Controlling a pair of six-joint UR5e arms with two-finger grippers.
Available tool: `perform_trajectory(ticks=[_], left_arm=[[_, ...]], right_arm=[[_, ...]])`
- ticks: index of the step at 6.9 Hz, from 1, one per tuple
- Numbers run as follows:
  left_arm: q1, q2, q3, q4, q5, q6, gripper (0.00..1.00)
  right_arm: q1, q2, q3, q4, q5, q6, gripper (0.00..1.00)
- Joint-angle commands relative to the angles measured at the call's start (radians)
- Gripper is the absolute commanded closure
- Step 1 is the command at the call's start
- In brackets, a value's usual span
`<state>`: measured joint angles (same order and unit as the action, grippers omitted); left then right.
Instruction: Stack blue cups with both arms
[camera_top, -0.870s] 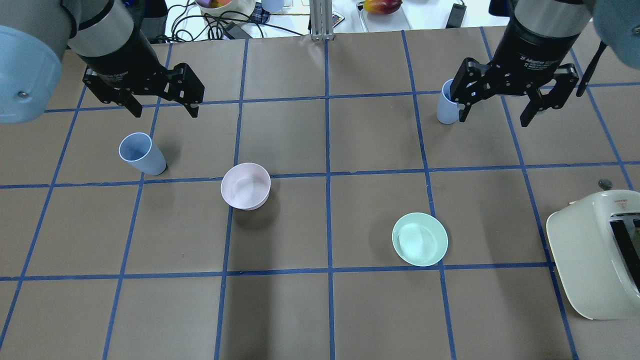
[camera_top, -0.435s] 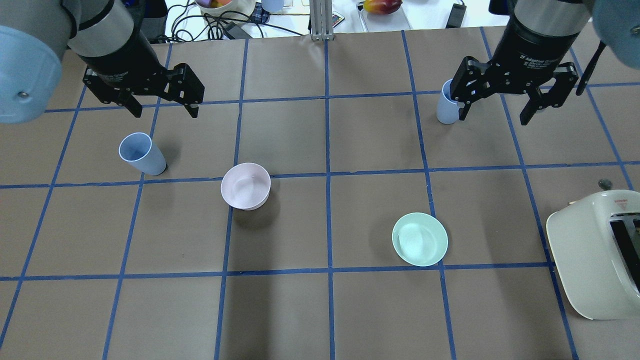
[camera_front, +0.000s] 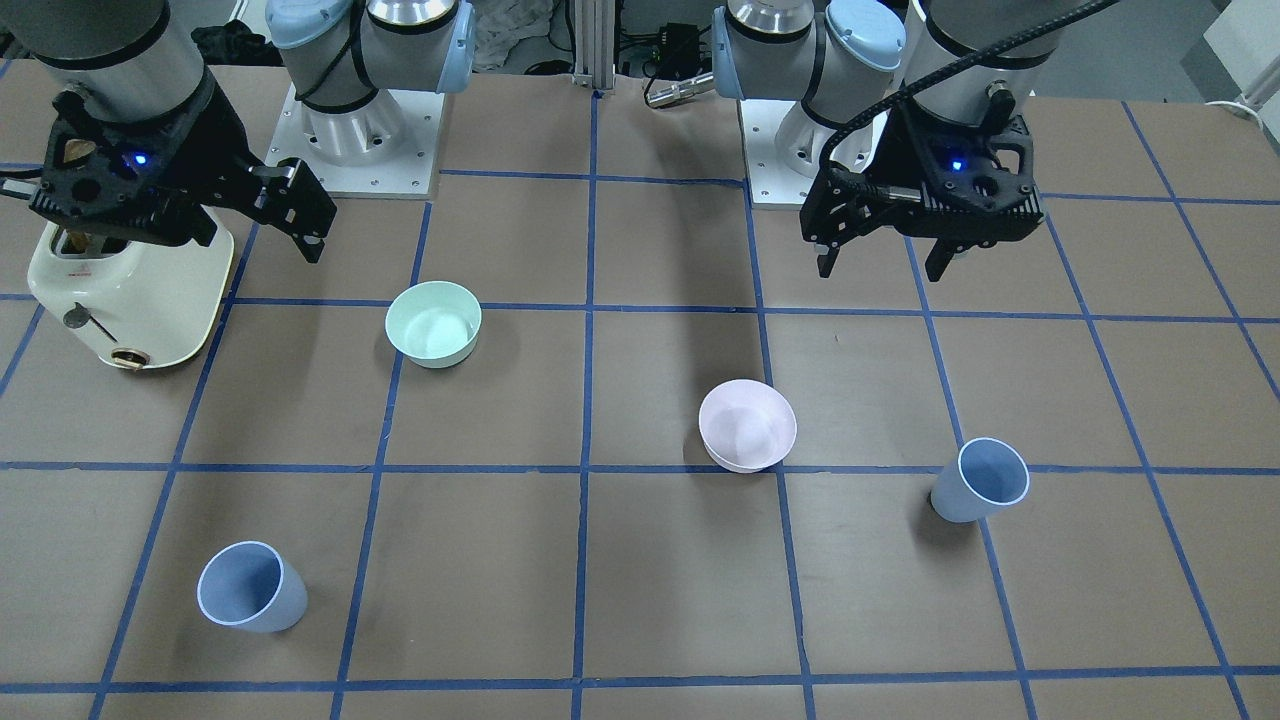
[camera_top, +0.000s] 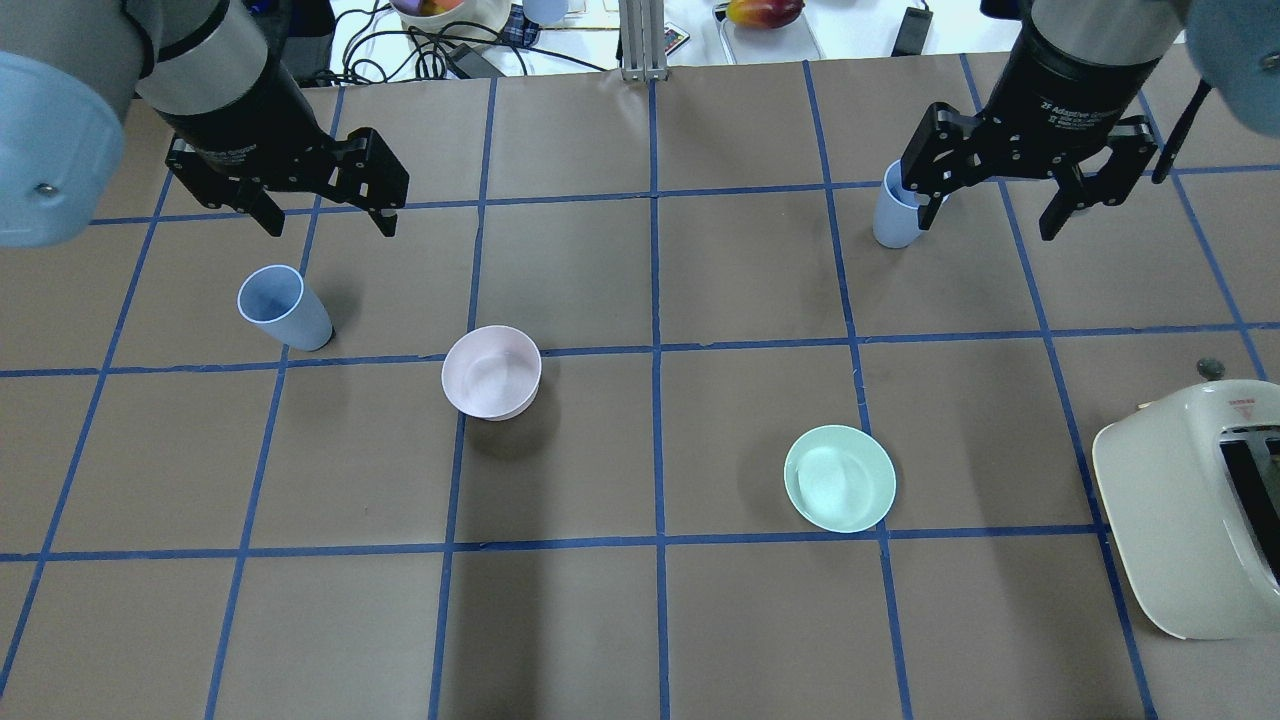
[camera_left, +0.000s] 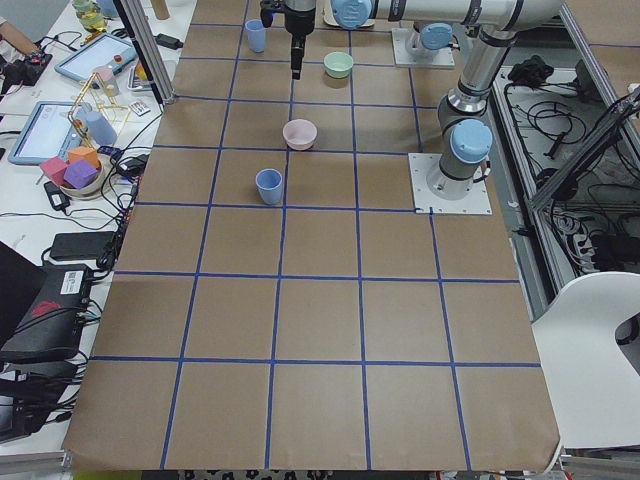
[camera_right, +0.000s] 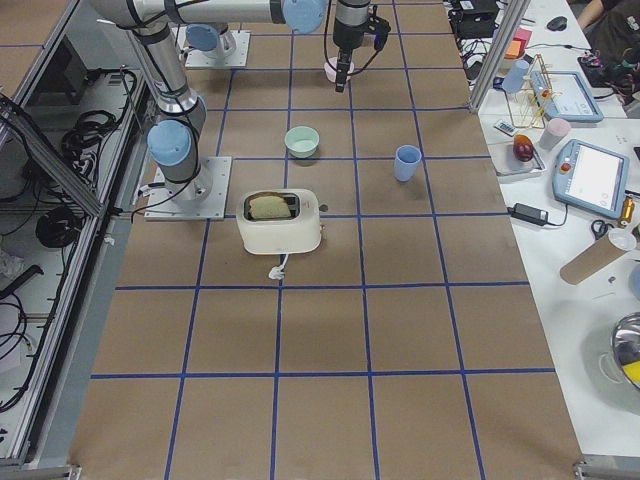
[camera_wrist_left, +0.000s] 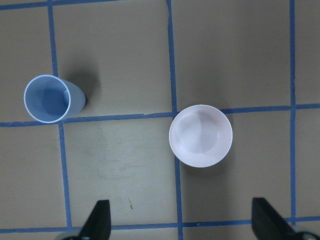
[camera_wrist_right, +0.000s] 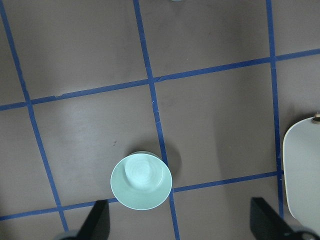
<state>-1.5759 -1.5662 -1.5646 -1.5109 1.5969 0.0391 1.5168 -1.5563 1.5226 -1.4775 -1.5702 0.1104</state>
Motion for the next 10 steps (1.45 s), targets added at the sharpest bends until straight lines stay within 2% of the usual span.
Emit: perform_trajectory(ticks=[1, 7, 9, 10], left_arm=[[0.004, 0.0, 0.0, -0.002, 0.0, 0.004, 0.0], [0.017, -0.008, 0.02, 0.0, -0.014, -0.001, 0.0], [0.051, -0.107, 0.057, 0.014, -0.017, 0.008, 0.0], [0.077, -0.177, 0.06, 0.078, -0.018, 0.018, 0.0]], right_arm=[[-0.004, 0.016, 0.002, -0.029, -0.005, -0.002, 0.0], [-0.006, 0.079, -0.031, -0.041, -0.005, -0.005, 0.0], [-0.006, 0.122, -0.074, -0.041, -0.001, -0.006, 0.0], [-0.009, 0.168, -0.119, -0.055, -0.004, -0.065, 0.0]])
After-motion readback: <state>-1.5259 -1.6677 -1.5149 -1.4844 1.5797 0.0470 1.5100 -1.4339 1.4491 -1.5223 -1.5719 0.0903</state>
